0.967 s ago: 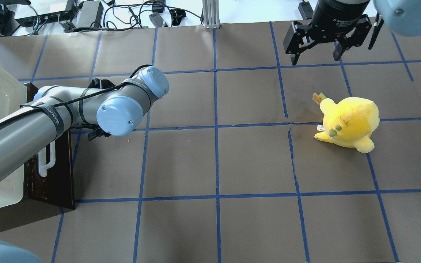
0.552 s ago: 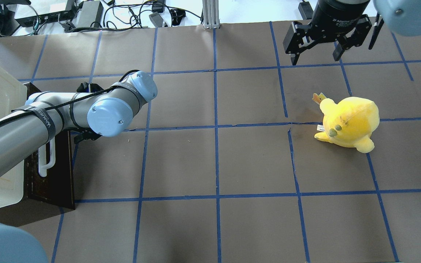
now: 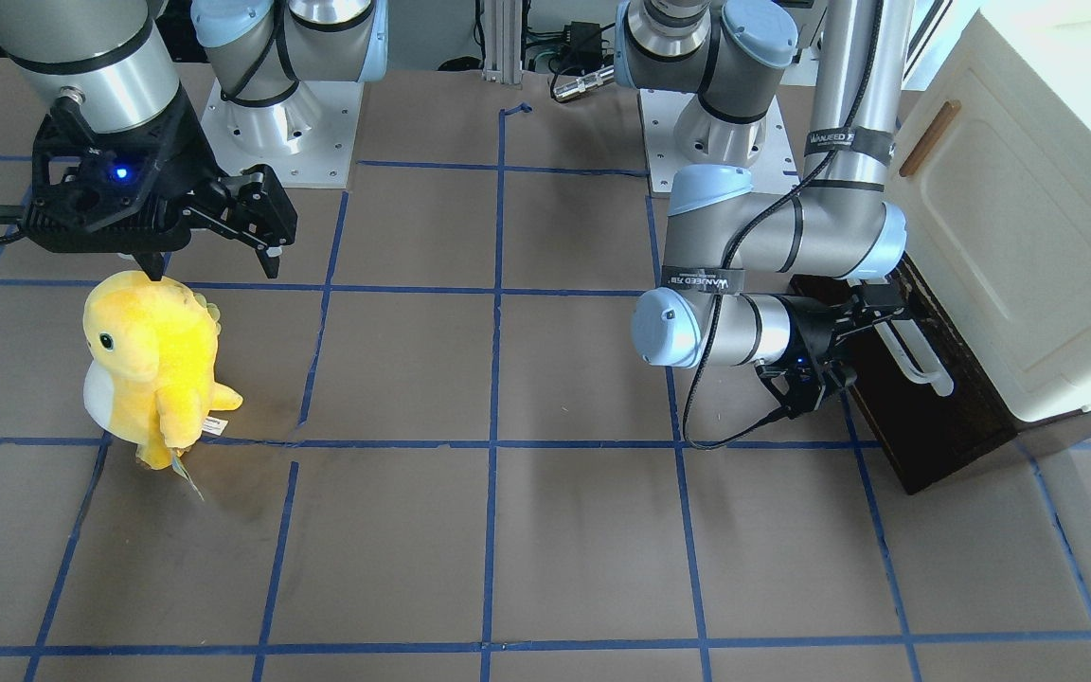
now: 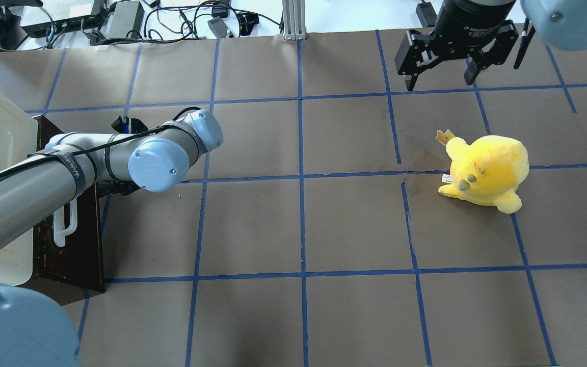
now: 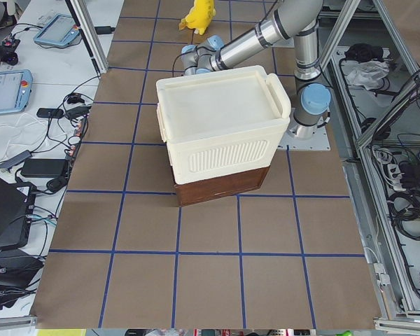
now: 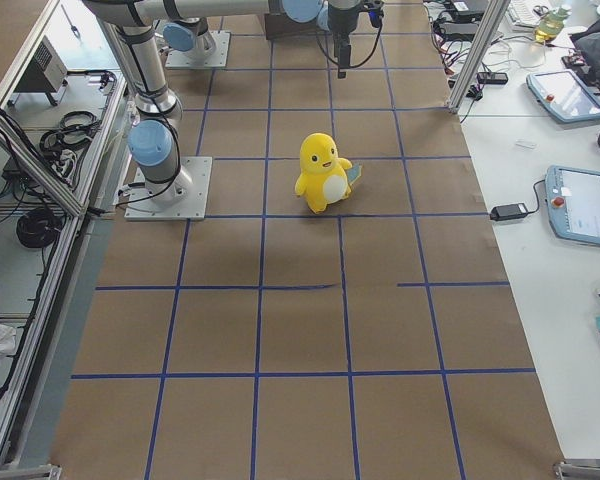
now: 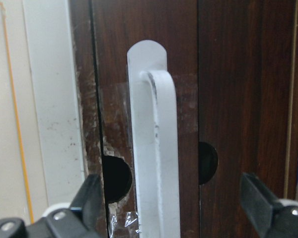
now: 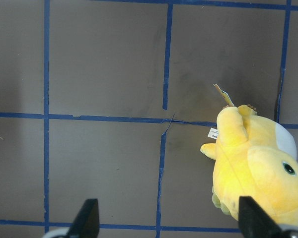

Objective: Pull drawer sideways
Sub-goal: 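Close the left gripper around the white drawer handle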

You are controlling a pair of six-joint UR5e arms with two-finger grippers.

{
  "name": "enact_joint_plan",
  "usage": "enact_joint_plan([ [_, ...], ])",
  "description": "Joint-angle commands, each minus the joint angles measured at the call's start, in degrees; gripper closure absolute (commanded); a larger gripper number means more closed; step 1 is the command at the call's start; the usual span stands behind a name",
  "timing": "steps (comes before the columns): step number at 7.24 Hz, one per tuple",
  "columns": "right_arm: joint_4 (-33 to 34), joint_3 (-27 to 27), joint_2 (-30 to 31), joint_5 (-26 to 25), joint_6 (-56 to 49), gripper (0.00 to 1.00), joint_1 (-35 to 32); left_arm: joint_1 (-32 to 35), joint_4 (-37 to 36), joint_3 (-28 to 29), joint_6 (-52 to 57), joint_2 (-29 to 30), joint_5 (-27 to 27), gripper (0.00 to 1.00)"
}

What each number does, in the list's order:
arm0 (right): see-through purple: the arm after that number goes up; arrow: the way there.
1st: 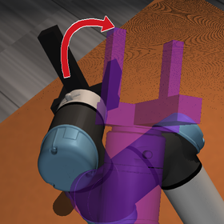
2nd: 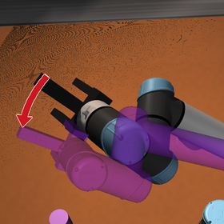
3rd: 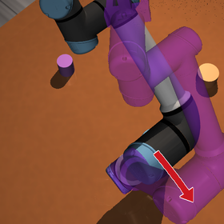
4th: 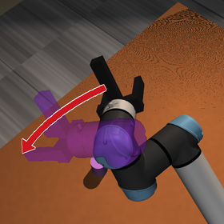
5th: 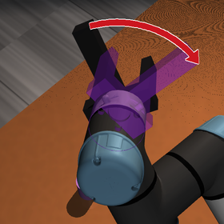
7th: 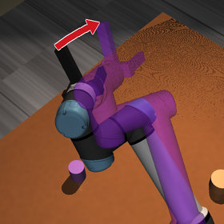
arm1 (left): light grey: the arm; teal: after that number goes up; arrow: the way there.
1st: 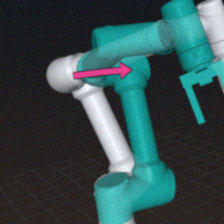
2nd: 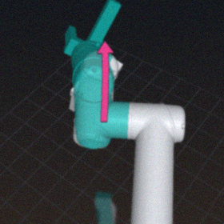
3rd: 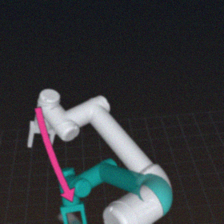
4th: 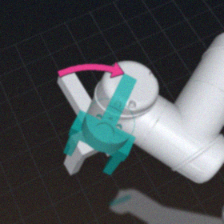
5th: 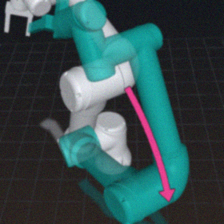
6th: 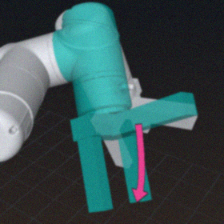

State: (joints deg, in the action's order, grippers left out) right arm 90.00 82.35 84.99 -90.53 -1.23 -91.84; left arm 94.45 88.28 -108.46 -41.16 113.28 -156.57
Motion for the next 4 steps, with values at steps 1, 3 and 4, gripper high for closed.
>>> enact_joint_plan([
  [1, 0.00, 0.00, 0.00, 0.00, 0.00, 0.00, 0.00, 0.03, 0.13, -0.08, 0.21, 1.41, -0.31, 0.03],
  [3, 0.00, 0.00, 0.00, 0.00, 0.00, 0.00, 0.00, -0.06, 1.80, 0.44, 2.56, 1.33, -0.49, 0.14],
  [4, 0.00, 0.00, 0.00, 0.00, -0.08, 0.00, 0.00, -0.06, 1.98, 0.36, 2.67, 1.33, -2.67, 0.17],
])
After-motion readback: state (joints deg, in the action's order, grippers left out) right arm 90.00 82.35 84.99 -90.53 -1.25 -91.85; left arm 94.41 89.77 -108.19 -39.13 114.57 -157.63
